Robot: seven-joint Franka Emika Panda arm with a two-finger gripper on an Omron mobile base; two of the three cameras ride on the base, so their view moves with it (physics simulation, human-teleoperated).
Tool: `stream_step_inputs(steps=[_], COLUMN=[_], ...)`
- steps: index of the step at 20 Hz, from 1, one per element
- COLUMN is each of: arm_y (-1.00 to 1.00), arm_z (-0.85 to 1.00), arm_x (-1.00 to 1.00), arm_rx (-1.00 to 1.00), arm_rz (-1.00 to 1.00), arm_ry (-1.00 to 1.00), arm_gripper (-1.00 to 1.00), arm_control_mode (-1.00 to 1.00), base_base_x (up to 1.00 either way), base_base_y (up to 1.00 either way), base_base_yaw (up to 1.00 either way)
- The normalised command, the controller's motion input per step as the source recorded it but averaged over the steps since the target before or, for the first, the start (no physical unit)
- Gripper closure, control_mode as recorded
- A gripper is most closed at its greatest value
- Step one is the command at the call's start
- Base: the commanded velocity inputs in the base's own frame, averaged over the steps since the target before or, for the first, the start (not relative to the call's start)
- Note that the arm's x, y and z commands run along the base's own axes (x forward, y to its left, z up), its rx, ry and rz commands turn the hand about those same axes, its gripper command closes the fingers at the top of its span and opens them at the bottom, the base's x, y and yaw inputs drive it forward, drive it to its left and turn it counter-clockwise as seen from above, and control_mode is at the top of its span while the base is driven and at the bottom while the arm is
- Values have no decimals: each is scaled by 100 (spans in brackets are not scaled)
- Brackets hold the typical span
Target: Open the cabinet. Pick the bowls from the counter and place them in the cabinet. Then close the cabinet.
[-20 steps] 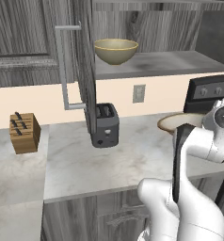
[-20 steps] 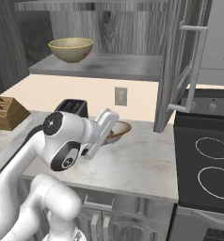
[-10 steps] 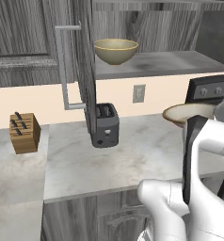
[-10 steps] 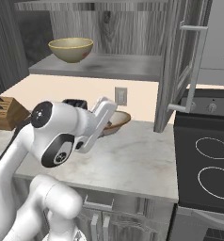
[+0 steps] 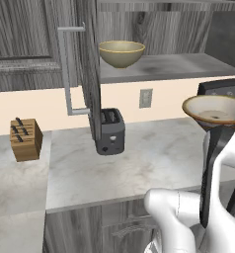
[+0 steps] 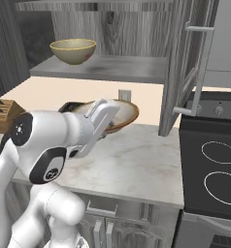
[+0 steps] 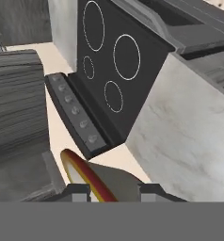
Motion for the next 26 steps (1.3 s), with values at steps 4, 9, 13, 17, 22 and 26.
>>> stream_step_inputs(steps=[4, 9, 13, 17, 22, 26], arm_y=[0, 0, 0, 0, 0, 0], arm_z=[45, 48, 43, 30, 24, 5], arm_x=[-6, -1, 0, 0, 2, 3], arm_rx=[0, 0, 0, 0, 0, -1], arm_rz=[-10, -7, 0, 0, 0, 0], arm_ry=[-10, -5, 0, -1, -2, -14], arm_gripper=[100, 100, 100, 100, 100, 100], arm_control_mode=[-100, -100, -100, -100, -100, -100], base_base_x=[0, 0, 0, 0, 0, 0], base_base_y=[0, 0, 0, 0, 0, 0], base_base_yaw=[0, 0, 0, 0, 0, 0])
